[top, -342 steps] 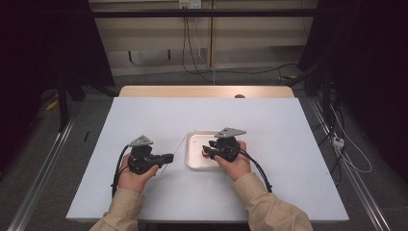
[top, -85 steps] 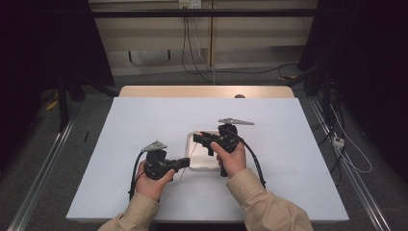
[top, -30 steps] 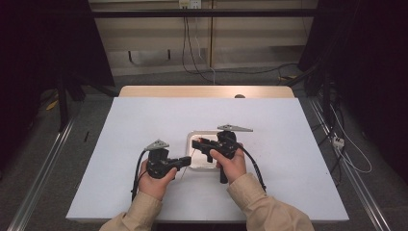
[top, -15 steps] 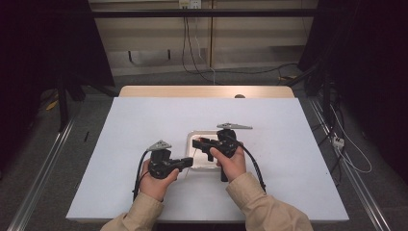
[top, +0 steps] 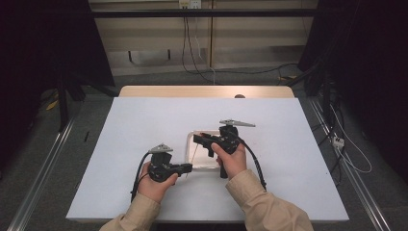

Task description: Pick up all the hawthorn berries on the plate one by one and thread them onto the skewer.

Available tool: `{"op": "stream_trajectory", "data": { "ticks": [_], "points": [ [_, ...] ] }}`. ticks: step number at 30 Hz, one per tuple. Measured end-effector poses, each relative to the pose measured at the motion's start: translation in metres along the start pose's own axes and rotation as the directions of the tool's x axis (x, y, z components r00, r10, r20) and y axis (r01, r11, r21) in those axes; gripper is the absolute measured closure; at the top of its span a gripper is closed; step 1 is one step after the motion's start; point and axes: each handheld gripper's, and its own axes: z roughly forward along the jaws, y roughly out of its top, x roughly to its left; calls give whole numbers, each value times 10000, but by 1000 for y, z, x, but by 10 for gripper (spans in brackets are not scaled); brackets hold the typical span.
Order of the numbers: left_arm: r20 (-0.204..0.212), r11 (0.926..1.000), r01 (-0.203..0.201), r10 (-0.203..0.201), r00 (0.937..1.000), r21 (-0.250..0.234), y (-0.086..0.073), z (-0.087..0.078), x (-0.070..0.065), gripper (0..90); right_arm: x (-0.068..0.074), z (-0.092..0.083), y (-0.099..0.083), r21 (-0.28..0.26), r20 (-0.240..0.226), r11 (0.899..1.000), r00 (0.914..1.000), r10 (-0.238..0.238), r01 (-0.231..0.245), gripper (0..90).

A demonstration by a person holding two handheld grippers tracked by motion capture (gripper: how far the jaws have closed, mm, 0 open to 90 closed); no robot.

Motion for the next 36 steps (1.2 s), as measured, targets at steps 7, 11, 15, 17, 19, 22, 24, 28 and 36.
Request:
{"op": "stream_trajectory", "data": {
  "ticks": [7, 11, 15, 17, 19, 22, 24, 28, 36],
  "points": [
    [-154, 9996, -247, 245, 9996, -165, 1, -1, -3, 900, -3, 1, 7, -62, -38, 9983, 9983, 575, -575, 556],
    [-245, 9994, -333, 330, 9992, -99, 1, 0, -6, 900, 0, 5, 7, 80, 56, 9984, 9984, 568, -568, 672],
    [-464, 9991, -427, 423, 9980, -64, 2, -2, -8, 900, 4, 5, 6, -152, 2, 9981, 9982, 606, -605, 683],
    [-443, 9990, -449, 449, 9980, -3, 3, -2, -9, 900, 9, 5, 5, -237, 62, 9989, 9992, 401, -400, 687],
    [-518, 9991, -423, 426, 9977, 59, 4, -2, -8, 900, 11, 5, 5, -242, -37, 9991, 9993, 361, -361, 692],
    [-531, 9991, -408, 404, 9978, -69, 3, -3, -7, 900, 12, 3, 4, -411, -173, 9979, 9986, 495, -502, 696],
    [-352, 9994, -314, 310, 9989, -113, 3, -2, -7, 900, 12, 3, 4, -363, -122, 9985, 9991, 399, -404, 698],
    [-179, 9972, -115, 102, 9998, -740, 12, -8, -5, 900, 13, 7, -5, 366, -641, 9972, 9957, 670, -647, 697],
    [-139, 9948, 785, -796, 9967, -648, 11, -10, 9, 900, 22, 27, -20, 1054, -1021, 9944, 9945, 232, -124, 677]
  ]
}}
